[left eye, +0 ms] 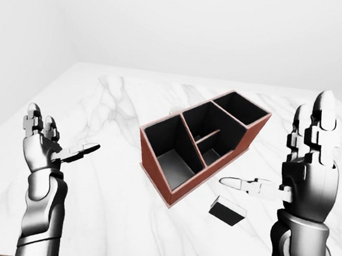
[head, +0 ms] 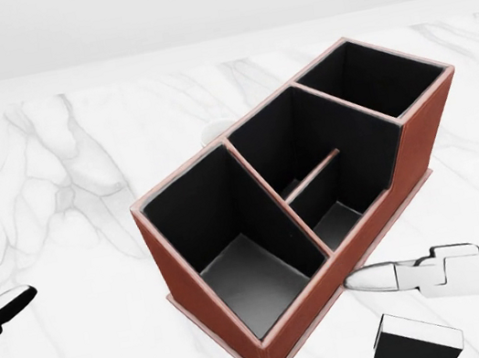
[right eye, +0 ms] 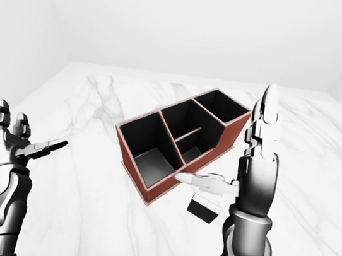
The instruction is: Pick up the book and place it in the left compartment of the caddy.
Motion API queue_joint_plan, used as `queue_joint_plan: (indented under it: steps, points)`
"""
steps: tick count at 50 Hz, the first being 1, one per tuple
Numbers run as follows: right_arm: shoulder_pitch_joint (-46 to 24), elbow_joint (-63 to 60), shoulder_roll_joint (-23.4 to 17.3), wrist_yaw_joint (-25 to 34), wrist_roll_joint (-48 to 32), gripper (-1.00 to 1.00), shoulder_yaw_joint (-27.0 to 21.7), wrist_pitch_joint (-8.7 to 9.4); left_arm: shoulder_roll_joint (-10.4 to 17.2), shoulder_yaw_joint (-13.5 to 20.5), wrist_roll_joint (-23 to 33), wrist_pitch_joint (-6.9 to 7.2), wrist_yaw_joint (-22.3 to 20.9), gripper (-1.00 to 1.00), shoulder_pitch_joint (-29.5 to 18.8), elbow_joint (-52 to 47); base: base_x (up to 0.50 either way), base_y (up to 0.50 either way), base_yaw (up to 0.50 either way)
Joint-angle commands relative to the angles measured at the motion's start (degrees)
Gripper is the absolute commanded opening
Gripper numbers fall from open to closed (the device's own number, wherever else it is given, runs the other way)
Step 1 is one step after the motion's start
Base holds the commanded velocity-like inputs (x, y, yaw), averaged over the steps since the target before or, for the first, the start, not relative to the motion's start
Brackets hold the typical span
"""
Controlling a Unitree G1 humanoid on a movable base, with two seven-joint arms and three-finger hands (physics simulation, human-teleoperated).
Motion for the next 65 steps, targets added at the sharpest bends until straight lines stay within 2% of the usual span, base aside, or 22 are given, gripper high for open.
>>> queue_joint_plan:
  steps: [1, 8, 15, 22, 32, 35, 46, 55, 65]
  points:
    - [3.10, -4.16, 0.20, 4.00, -3.46, 1.00, -1.69, 0.00, -0.53, -0.73, 0.57, 0.00, 0.21, 1.00, 0.14, 0.03, 0.00, 0.00, 0.00]
    - [4.15, -5.13, 0.49, 6.75, -6.57, 1.00, -2.02, 0.00, -0.56, -0.76, 0.69, 0.00, 0.18, 1.00, -0.01, 0.19, 0.00, 0.00, 0.00]
    - [8.01, -2.69, 0.69, 10.02, -10.95, 1.00, -2.35, 0.00, -0.67, -0.71, 0.62, 0.00, 0.13, 1.00, 0.21, 0.16, 0.00, 0.00, 0.00]
    - [9.47, -0.46, 1.31, 11.59, -13.65, 1.00, -3.67, 0.00, -0.83, -0.63, 0.70, 0.00, 0.09, 1.00, 0.71, -0.29, 0.00, 0.00, 0.00]
    - [10.44, -2.73, 2.22, 13.91, -16.64, 1.00, -3.16, 0.00, -0.74, -0.61, 0.62, 0.00, -0.06, 1.00, 0.39, 0.25, 0.00, 0.00, 0.00]
    - [10.53, -1.00, 2.43, 13.90, -15.42, 1.00, -5.26, 0.00, -0.67, -0.67, 0.59, 0.00, 0.00, 1.00, 0.20, 0.45, 0.00, 0.00, 0.00]
    - [11.97, 0.55, 3.14, 16.09, -18.10, 1.00, -7.49, 0.00, -0.73, -0.68, 0.54, 0.00, -0.05, 1.00, 0.60, -0.34, 0.00, 0.00, 0.00]
    - [13.78, 5.84, 3.58, 15.55, -18.56, 1.00, -11.45, 0.00, -0.70, -0.71, 0.66, 0.00, -0.10, 1.00, 0.39, -0.10, 0.00, 0.00, 0.00]
    - [13.30, 3.76, 4.25, 18.54, -21.76, 1.00, -11.44, 0.00, -0.47, -0.70, 0.75, 0.23, -0.15, 1.00, 0.04, -0.17, 0.00, 0.00, 0.00]
